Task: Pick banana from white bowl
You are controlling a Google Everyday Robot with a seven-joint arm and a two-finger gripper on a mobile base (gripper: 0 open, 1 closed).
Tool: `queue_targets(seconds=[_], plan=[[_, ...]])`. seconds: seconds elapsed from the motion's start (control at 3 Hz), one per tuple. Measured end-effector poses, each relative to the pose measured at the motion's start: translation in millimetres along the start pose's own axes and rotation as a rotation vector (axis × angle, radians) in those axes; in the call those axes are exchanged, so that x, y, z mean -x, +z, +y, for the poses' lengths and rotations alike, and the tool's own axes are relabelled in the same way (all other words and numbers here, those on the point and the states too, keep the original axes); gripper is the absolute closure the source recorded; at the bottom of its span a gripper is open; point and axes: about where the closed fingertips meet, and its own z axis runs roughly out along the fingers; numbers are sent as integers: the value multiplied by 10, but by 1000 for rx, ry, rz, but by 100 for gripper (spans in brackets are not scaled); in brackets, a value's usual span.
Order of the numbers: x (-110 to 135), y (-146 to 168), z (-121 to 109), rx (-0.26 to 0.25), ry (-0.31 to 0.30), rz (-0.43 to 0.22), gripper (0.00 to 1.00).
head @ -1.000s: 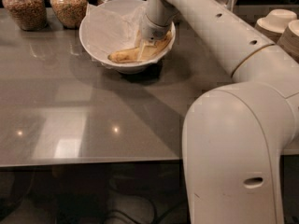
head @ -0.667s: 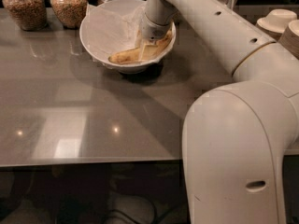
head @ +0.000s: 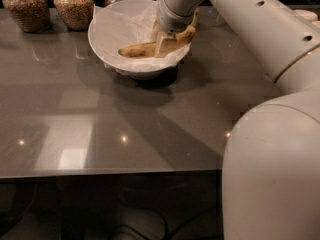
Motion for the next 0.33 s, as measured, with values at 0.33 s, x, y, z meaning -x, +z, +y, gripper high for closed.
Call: queue_targets(seconds=[0.33], plan=[[66, -372, 80, -64, 51, -103, 100]])
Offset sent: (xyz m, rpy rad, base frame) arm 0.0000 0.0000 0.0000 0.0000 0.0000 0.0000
